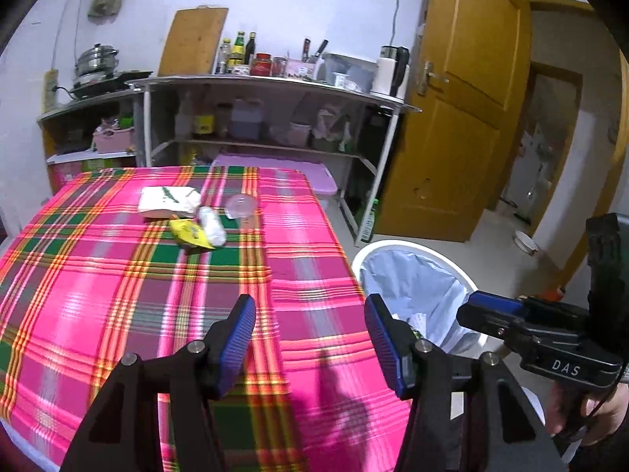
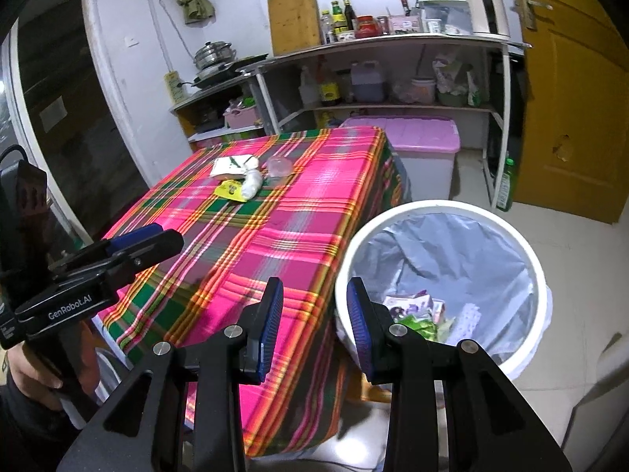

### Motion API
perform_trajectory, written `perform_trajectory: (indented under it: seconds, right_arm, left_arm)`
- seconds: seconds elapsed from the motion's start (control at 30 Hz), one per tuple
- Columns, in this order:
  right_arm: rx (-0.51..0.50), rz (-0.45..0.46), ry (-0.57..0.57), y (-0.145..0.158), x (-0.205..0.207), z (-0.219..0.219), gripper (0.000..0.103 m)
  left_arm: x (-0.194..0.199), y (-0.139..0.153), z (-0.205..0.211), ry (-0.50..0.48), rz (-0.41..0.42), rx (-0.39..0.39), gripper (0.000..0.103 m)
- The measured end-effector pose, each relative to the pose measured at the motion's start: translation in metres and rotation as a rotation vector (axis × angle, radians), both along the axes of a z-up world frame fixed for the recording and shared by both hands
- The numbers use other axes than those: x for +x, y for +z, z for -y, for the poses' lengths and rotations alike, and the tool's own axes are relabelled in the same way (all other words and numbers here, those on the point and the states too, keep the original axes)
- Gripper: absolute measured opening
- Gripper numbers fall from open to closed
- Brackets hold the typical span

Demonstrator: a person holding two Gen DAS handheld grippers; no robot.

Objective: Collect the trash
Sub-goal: 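Move both tools back toward the remaining table items, then grasp the yellow packet with the left tool while the right tool grasps the clear plastic cup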

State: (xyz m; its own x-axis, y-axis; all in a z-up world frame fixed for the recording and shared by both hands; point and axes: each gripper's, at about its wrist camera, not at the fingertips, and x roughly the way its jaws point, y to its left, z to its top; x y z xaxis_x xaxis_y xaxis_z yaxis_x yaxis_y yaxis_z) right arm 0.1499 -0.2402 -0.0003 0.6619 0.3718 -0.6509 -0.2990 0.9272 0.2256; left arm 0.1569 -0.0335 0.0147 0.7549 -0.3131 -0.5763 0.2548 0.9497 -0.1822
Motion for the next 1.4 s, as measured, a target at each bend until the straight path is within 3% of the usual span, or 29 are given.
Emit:
perform_trajectory:
  seconds: [0.63, 0.97, 1.4]
  right_arm:
    - [-0.07, -0.02, 0.099, -0.002, 0.038, -0.052, 0.035]
    - [-0.089, -0.03, 0.129, -0.001, 0.082, -0.072, 0.035]
    - [-0.092, -0.062, 0.145, -0.012, 0.139, -0.093, 0.035]
  left_arm:
    - [0.017, -0.01, -0.06, 0.086, -0.011, -0.032, 0.057]
    - [0.06, -0.015, -0.086, 0.113, -0.053, -0.078, 0.057]
    - [0.132, -0.029, -0.091, 0.148, -0.117, -0.077, 0.057]
